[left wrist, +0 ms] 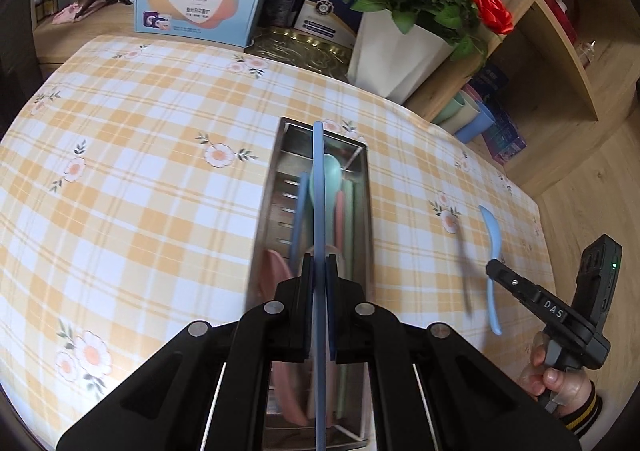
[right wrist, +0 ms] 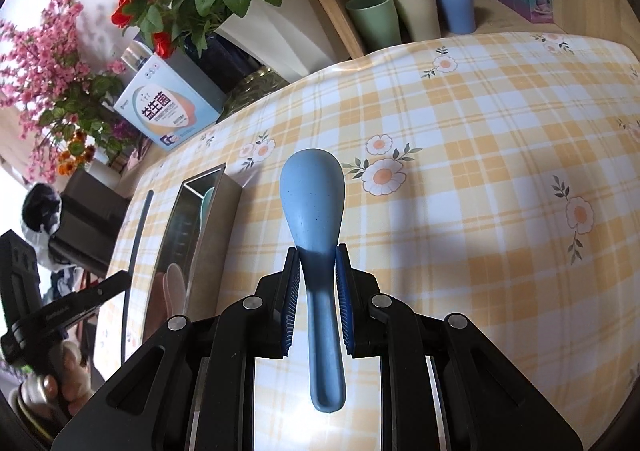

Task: Organize utensils
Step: 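Lower the blue chopstick into the steel caddy with the left tool and open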

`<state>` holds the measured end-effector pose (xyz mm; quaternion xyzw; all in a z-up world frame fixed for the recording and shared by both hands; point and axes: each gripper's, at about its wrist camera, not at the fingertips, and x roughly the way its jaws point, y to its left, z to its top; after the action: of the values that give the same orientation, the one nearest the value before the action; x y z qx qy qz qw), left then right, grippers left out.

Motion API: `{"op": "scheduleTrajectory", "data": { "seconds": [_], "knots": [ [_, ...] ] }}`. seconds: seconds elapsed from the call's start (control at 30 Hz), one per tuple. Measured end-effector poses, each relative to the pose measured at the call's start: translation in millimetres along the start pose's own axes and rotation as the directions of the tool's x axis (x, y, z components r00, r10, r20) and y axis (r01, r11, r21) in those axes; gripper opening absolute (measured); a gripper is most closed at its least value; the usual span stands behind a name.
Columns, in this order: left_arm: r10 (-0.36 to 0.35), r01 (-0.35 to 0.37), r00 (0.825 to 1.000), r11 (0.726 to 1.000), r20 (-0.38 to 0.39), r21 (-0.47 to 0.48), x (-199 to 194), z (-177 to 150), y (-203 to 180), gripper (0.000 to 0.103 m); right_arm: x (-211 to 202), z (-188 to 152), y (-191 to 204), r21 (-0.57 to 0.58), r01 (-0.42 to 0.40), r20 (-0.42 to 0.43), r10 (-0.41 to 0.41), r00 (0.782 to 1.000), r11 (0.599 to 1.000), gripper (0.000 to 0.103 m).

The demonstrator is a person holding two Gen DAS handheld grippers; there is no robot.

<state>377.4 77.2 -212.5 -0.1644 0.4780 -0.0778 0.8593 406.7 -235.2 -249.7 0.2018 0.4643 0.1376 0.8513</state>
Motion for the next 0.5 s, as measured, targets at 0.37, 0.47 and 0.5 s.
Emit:
{"op": "scheduleTrajectory", "data": {
  "seconds": [0.37, 0.47, 0.5],
  "knots": [
    [0.041, -0.039, 0.998, 0.998, -0.043, 0.039, 15, -5, 4, 0.006, 3, -2, -5, 0.008, -0.002, -0.009, 0.002, 1.000, 1.000, 0.018],
    [0.038, -0.035, 0.998, 0.998, -0.049, 0.047, 19, -4, 2, 0.006, 3, -3, -8, 0.011, 0.002, -0.008, -0.002, 1.000, 1.000, 0.018],
    [0.034, -0.031, 0.998, 0.998, -0.050, 0.052, 19, -3, -1, 0.006, 3, -3, -9, 0.014, 0.004, -0.009, -0.004, 1.000, 1.000, 0.018]
  ]
}}
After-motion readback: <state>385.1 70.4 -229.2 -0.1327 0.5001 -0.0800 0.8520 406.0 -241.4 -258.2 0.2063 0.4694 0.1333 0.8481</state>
